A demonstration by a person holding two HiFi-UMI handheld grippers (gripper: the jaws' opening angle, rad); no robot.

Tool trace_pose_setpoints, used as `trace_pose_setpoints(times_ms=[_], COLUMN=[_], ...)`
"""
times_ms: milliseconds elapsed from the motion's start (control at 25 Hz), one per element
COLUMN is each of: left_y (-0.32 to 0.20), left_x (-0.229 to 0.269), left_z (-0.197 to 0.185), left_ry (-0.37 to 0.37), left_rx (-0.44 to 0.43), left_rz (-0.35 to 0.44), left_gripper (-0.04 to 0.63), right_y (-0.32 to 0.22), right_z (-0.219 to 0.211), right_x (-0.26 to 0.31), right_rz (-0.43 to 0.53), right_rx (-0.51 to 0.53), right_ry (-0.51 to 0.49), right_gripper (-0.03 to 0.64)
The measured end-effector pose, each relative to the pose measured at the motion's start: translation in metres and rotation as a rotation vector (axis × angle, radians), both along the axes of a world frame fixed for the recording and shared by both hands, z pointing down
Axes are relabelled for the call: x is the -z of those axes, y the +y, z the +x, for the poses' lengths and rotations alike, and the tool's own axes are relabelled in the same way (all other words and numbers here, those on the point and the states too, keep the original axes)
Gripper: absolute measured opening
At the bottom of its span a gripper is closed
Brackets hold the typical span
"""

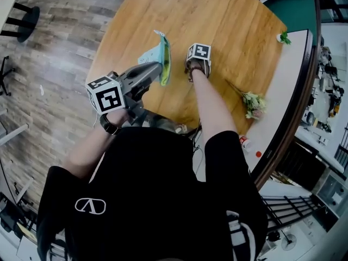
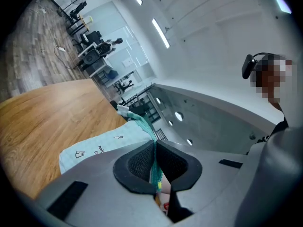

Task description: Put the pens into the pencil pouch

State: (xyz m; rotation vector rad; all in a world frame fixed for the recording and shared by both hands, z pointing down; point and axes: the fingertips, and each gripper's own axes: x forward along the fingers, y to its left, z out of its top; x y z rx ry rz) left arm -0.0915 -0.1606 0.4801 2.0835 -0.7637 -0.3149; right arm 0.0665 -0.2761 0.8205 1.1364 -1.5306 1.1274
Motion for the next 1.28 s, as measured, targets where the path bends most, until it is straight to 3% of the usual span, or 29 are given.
trace_pose_setpoints(times_ms=[80, 200, 360, 520, 720, 920, 1160, 1280], left_y=[0.001, 0.001, 0.000, 0.001, -0.002, -0.007, -0.007, -0.008], left_x=[-0.001, 0.000, 0.003, 0.009, 0.027, 0.045, 0.064, 0.069], left_z=[0.001, 0.001, 0.003, 0.009, 0.027, 0.049, 0.076, 0.090], left_ry=[0.001, 0.006, -0.001, 0.009, 0.028, 0.052, 0.072, 0.079], left_rx=[-0.003, -0.011, -0.028, -0.052, -0.095, -0.148, -0.207, -0.233], left_rz=[-0.003, -0.002, 0.007, 0.020, 0.044, 0.079, 0.103, 0.111], left_gripper=[0.015, 0.015, 0.015, 0.015, 0.015, 0.015, 0.015, 0.015], right_y=[0.000, 0.002, -0.006, -0.019, -0.016, 0.017, 0.072, 0.090], right_z=[0.003, 0.002, -0.003, -0.003, 0.009, 0.046, 0.091, 0.096], right_x=[-0.001, 0.001, 0.026, 0.102, 0.237, 0.331, 0.408, 0.431], right_rz=[0.002, 0.015, 0.109, 0.338, 0.694, 0.913, 1.253, 1.350], right_rx=[0.032, 0.065, 0.063, 0.054, 0.041, -0.072, -0.186, -0.177], right_ry=[0.035, 0.042, -0.028, -0.117, -0.224, -0.283, -0.273, -0.245], right_gripper=[0.044, 0.043, 0.043, 0.042, 0.043, 0.043, 0.043, 0.041])
